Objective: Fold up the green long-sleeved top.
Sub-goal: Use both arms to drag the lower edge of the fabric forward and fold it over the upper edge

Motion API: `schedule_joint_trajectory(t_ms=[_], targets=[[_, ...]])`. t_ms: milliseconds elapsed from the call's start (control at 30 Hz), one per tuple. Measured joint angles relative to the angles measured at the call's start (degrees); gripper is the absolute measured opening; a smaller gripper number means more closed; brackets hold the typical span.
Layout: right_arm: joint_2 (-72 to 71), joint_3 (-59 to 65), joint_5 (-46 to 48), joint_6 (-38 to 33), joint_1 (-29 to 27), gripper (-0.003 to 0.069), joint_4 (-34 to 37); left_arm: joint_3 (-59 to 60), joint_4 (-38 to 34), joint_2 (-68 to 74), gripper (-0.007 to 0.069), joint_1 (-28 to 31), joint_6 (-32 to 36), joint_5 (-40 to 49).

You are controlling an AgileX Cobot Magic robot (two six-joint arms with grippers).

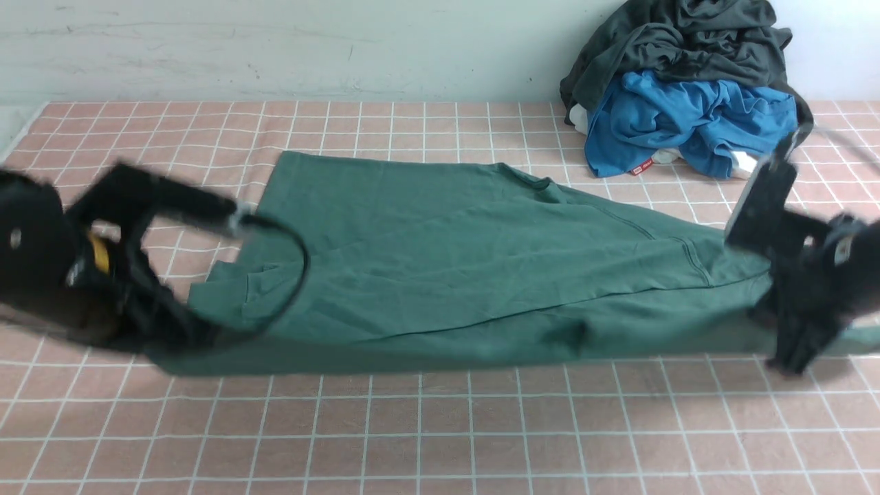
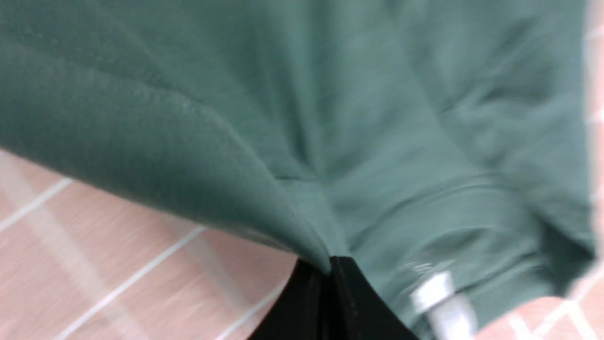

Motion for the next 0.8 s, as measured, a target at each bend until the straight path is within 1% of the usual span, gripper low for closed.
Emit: schedule_joint_trajectory(t_ms=[100,167,233,300,333,433,467,533,600,667,733,767,800], targets=[[3.6,-6.1,-2.7,1.4,-0.7,0.0,-0.1,-10.4,0.3,6.7,-0.0001,1.7,-0.6,-3.6],[8.1,-11.2,-4.0,1.7,-1.0,0.0,-0.4,-19.1,1.0,14.2,-0.0001,2.4,-0.7,-5.3],[11.9,-14.9,-4.2,1.9,-1.1,0.0,-0.8,-26.6,1.9,19.8,-0.0001,2.6,-0.8,-5.8],[17.6,-20.0,-4.3,2.9,-1.1,0.0,-1.1,-38.1,3.4,30.0,-0.0001,2.7,-0.8,-6.2],[19.1,-21.9,-4.4,3.5,-1.1,0.0,-1.2,-41.0,3.8,32.7,-0.0001,2.7,-0.8,-6.2],[27.5,-29.4,-4.4,7.8,-1.1,0.0,-2.0,-58.4,5.3,48.2,-0.0001,2.9,-1.0,-4.4],[27.9,-29.8,-4.4,8.6,-1.1,0.0,-2.1,-59.5,5.4,49.1,-0.0001,2.9,-1.0,-4.2],[32.7,-35.4,-4.2,14.4,-1.1,0.0022,-2.2,-72.4,5.7,60.3,0.0013,3.1,-1.1,0.4],[35.2,-38.1,-3.6,19.0,-1.1,0.0055,-2.6,-80.9,5.6,65.8,0.0046,3.2,-1.2,3.3],[37.9,-41.8,-2.4,25.8,-1.3,0.012,-3.4,-91.6,5.5,73.2,0.012,3.4,-1.9,7.5],[39.0,-43.9,-1.1,31.4,-1.7,0.016,-3.7,-96.0,4.8,76.4,0.0171,3.6,-3.3,9.8],[39.6,-45.7,0.8,37.9,-2.3,0.0211,-4.3,-99.6,3.6,78.3,0.0246,3.8,-5.4,11.3],[39.7,-46.6,1.5,40.3,-2.6,0.0227,-4.7,-100.4,3.3,78.7,0.0282,4.0,-6.1,11.6]])
